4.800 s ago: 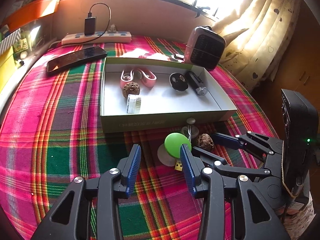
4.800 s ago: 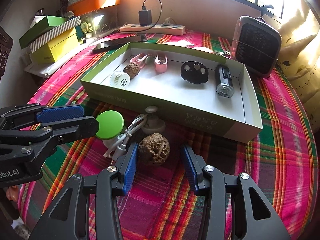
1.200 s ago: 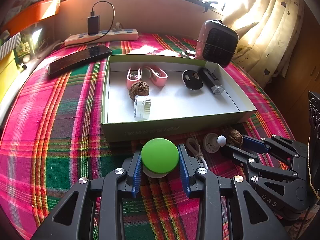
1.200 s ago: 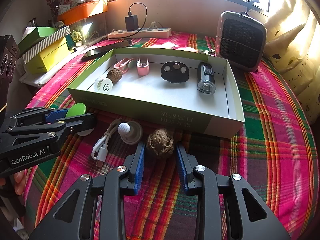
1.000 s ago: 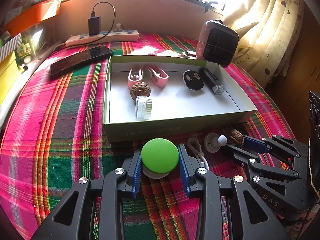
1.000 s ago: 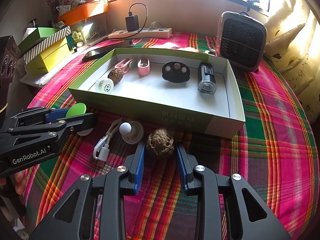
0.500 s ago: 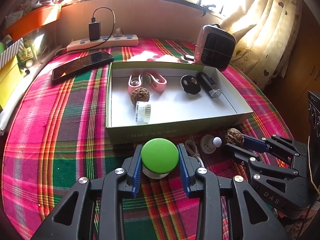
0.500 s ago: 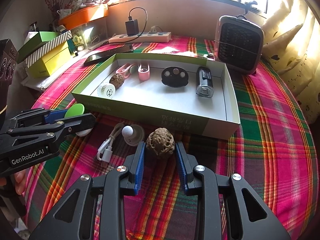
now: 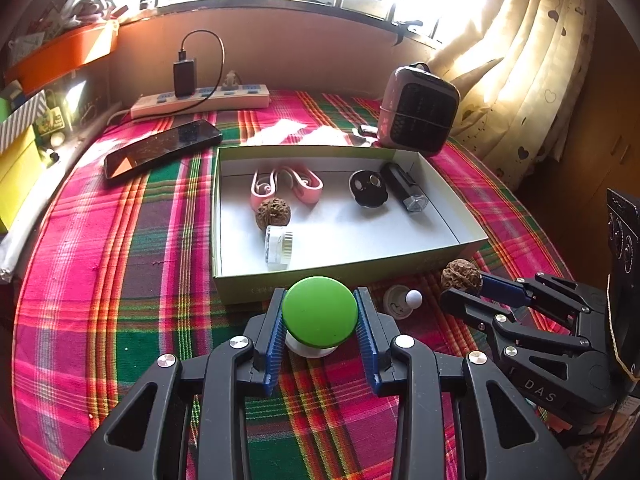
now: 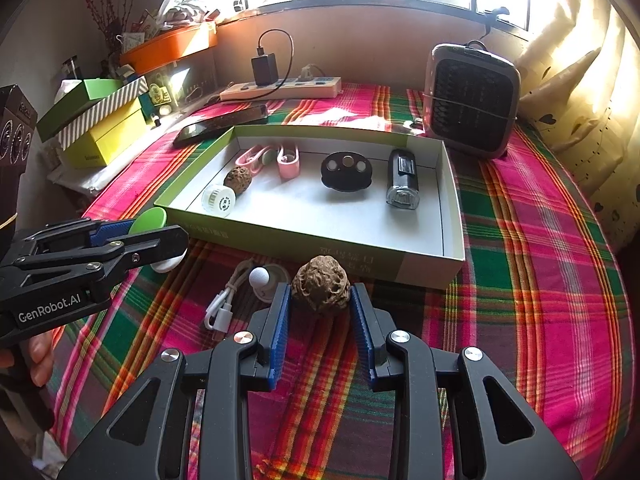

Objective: Organize objects
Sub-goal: 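Close left gripper on green-topped object while right gripper closes on walnut, then lift and carry green-topped object and walnut with both grippers into the box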

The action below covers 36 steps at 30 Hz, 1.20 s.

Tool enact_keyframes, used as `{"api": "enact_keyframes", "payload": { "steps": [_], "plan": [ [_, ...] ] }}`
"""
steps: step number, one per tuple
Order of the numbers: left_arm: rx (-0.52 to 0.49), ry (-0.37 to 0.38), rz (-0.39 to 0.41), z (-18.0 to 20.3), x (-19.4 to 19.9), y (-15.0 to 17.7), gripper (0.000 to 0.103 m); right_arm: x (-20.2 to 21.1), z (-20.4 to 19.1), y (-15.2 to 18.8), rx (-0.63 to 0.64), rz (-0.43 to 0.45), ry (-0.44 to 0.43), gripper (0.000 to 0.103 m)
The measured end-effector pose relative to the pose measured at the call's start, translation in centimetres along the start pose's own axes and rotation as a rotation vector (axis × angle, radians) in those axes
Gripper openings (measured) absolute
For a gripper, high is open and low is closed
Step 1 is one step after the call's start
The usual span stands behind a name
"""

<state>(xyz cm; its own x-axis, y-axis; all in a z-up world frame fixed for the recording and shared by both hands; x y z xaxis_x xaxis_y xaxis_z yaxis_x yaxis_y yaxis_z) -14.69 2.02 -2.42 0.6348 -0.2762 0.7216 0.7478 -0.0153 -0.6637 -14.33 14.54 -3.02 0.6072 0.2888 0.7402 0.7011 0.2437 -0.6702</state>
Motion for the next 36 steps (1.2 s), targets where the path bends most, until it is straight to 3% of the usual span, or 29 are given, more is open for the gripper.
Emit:
{"api": "enact_keyframes", "payload": {
  "steps": [21, 36],
  "plan": [
    [-0.023, 0.002, 0.015, 0.1, -0.9, -3.3, 0.031, 0.0, 1.8, -3.5, 0.009, 0.036, 0.032, 0.031],
    [-0.005, -0.001, -0.013, -0.4, -4.4, -5.6, 0.031, -3.4, 4.1, -5.0, -0.01, -0.02, 0.045, 0.031]
  ]
}}
Point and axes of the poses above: each gripper's, at about its wrist camera, not at the fingertips, and x roughly against the way its jaws point, z to its right, y to its underside, the point moved 9 cm from there along -x, roughly the way its jaws point, and after that the axes turned 1 degree about y, right-handed, at the moved point
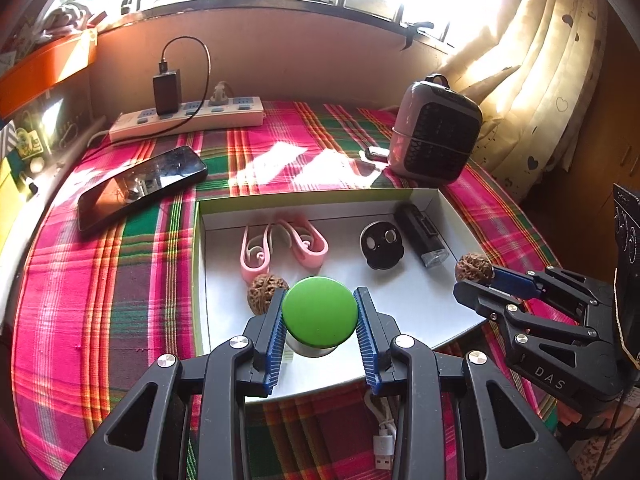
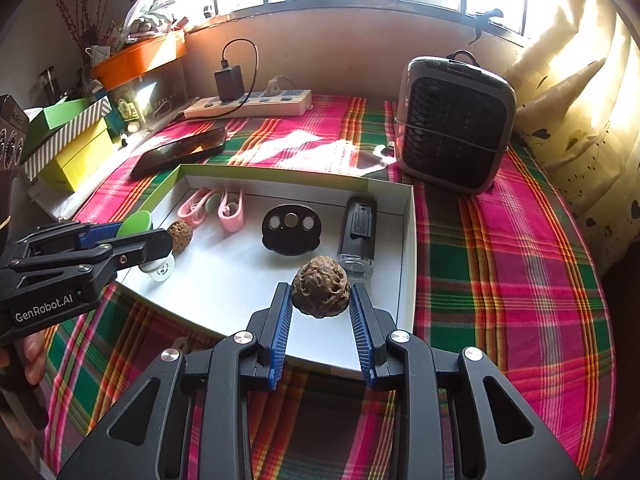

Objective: Organize objects
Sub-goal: 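Lift and carry green-topped object and walnut with both grippers into the box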

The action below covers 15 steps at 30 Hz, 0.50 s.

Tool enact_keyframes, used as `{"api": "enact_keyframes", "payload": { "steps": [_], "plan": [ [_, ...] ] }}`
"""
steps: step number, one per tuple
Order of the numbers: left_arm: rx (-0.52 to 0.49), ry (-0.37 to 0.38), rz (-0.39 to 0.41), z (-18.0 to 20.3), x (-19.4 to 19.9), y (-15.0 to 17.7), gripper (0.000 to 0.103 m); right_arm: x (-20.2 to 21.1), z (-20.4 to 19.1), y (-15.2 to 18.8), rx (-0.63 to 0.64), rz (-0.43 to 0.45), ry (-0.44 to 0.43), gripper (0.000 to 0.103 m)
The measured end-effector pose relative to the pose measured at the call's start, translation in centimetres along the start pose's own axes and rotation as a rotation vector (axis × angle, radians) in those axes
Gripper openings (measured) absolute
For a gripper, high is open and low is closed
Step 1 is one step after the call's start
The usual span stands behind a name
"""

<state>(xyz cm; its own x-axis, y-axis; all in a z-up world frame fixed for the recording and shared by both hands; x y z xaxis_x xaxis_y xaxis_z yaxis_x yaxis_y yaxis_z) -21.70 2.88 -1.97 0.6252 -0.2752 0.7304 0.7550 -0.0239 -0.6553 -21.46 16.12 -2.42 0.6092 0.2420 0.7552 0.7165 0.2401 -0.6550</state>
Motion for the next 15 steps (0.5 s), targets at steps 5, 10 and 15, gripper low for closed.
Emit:
{"api": "enact_keyframes", "payload": {
  "steps": [5, 10, 15],
  "plan": [
    [-0.001, -0.008, -0.022, -0.3, -1.6, -0.4, 0.031, -1.2, 0.5, 0.0, -0.001, -0.03, 0.003, 0.031],
    [-0.014, -0.01, -0.043, -0.1, -2.8, -0.5, 0.026, -2.2, 1.1, 0.2, 0.005, -0.055, 0.017, 0.031],
    [-0.023, -0.01, -0.06, 0.0, -3.8, -0.4, 0.026, -2.6, 1.3, 0.0, 0.009, -0.059, 0.02, 0.031]
  ]
}}
Point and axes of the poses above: each gripper's, at about its wrist camera, not at the fingertips, and x roughly against the way its jaws point, z to its right, y to its underside, the point moved 9 cm from there along -x, roughly the way its jaws point, and after that the axes turned 1 degree about y, right-handed, at the moved point
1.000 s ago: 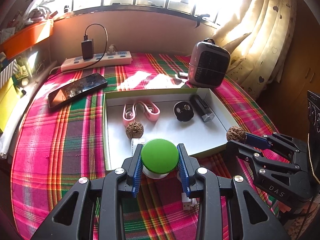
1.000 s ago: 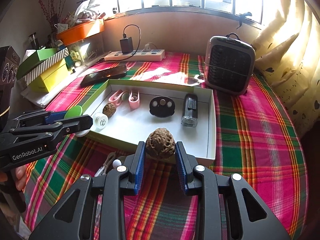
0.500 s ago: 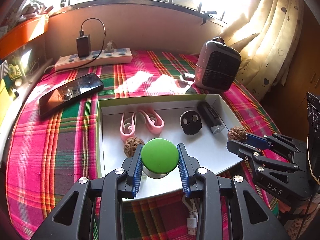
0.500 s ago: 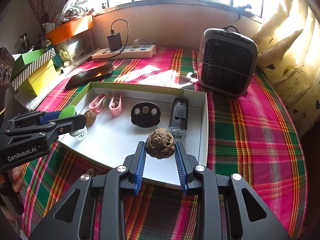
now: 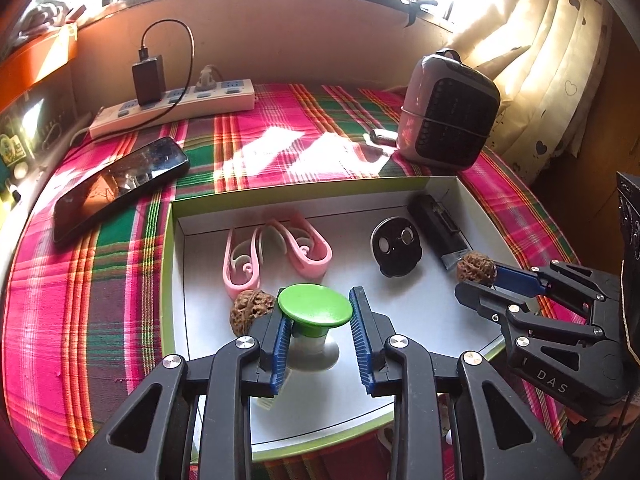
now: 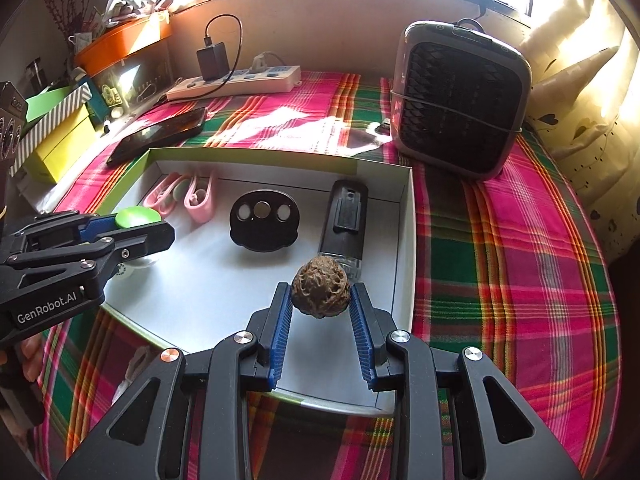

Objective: Organize objects
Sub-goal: 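Lift and carry green-topped object and walnut with both grippers into the box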

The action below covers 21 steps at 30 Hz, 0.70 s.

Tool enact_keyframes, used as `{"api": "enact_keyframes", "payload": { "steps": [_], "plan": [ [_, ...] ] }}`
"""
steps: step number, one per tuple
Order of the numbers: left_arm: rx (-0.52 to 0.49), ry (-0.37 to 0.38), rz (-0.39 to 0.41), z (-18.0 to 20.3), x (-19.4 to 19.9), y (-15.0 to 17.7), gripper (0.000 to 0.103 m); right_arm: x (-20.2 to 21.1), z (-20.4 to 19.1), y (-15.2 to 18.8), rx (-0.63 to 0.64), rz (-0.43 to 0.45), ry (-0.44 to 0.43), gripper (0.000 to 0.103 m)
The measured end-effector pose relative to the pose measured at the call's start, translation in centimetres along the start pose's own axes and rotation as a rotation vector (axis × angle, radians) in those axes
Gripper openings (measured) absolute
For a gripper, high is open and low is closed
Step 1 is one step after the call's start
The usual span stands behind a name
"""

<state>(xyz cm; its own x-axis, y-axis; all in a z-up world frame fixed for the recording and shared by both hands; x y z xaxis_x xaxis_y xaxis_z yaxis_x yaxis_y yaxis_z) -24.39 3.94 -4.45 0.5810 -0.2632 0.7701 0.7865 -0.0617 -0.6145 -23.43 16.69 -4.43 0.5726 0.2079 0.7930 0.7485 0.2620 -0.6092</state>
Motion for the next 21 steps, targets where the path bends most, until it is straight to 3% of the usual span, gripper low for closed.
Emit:
{"api": "enact_keyframes", "payload": {
  "steps": [21],
  "plan": [
    [0.012, -0.023, 0.014, -0.98, -0.9, -0.77, 0.027, -0.47, -0.33, -0.01, 0.048, -0.005, 0.039, 0.031]
  ]
}}
Point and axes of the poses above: each gripper's, at about its wrist camera, not at the fingertips, and x roughly against the way its jaws point, z to its right, y to its underside, the point moved 9 cm from there along -x, roughly the way its jaws point, and after that the axes turned 1 degree about y, right-handed, at the moved point
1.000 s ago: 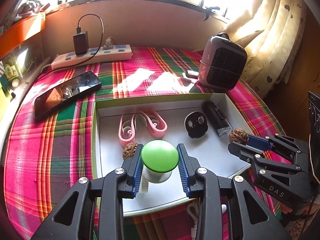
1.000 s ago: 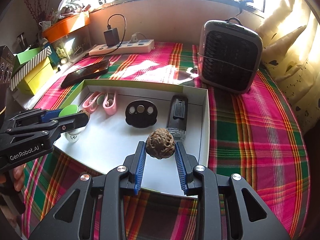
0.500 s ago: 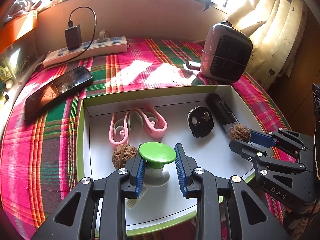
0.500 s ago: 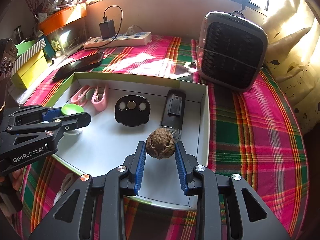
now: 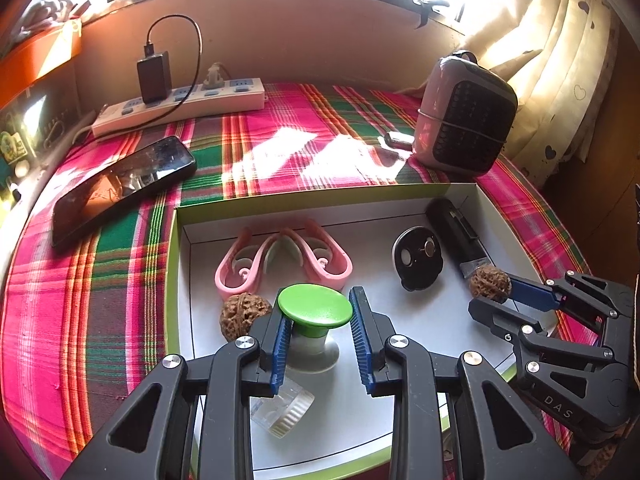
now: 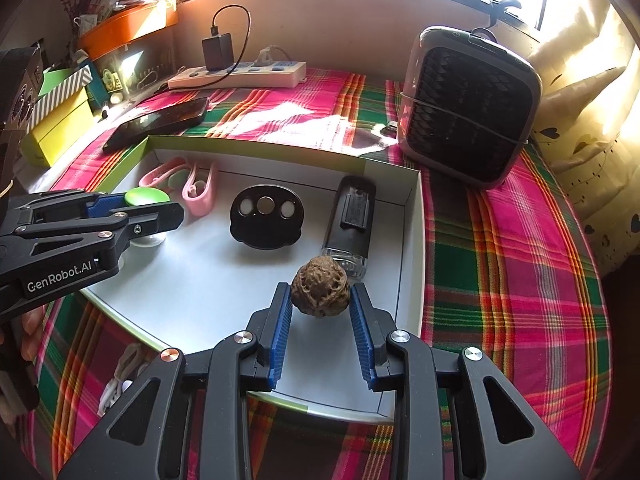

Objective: Organize objects
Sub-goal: 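Lift and carry green-topped object and walnut with both grippers into the box, then open left gripper to release green object while right gripper releases walnut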

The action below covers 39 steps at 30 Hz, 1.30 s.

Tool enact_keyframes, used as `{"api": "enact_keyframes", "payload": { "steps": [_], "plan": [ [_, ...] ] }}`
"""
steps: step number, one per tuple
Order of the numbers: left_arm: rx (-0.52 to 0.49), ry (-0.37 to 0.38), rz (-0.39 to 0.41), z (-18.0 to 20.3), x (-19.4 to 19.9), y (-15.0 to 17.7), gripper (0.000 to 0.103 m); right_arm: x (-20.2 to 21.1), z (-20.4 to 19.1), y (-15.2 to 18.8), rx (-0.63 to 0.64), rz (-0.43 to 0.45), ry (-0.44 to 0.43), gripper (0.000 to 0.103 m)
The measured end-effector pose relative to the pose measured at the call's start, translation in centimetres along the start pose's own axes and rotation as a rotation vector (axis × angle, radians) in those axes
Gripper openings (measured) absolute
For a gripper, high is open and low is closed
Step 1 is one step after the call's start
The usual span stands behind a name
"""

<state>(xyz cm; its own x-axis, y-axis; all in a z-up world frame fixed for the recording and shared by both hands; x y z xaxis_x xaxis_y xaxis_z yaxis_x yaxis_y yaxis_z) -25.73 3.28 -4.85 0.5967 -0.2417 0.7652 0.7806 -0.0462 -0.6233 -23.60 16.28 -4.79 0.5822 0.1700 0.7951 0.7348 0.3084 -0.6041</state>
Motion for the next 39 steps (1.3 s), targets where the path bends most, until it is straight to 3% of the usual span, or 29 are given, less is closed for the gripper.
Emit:
{"api": "enact_keyframes", "payload": {
  "steps": [28, 39],
  "plan": [
    [-0.024, -0.029, -0.02, -0.1, -0.41, 0.41, 0.028, 0.22, 0.26, 0.01, 0.006, 0.01, 0.027, 0.032],
    [-0.018, -0.005, -0.023, 0.39, -0.3, 0.55, 0.037, 0.35, 0.33, -0.06, -0.001, 0.016, 0.022, 0.039]
  ]
}}
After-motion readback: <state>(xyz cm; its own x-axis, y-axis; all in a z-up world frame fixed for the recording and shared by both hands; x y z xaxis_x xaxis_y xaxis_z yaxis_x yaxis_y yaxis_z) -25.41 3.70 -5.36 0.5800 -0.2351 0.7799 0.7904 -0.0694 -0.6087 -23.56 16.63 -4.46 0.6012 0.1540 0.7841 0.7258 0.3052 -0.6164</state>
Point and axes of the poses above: each gripper's, at about its wrist camera, not at the fingertips, and x roughly against the way its jaws point, z to its right, y to its underside, the point moved 9 cm from there along -x, roughly the way its jaws point, and after that the axes turned 1 degree about y, right-handed, at the moved point
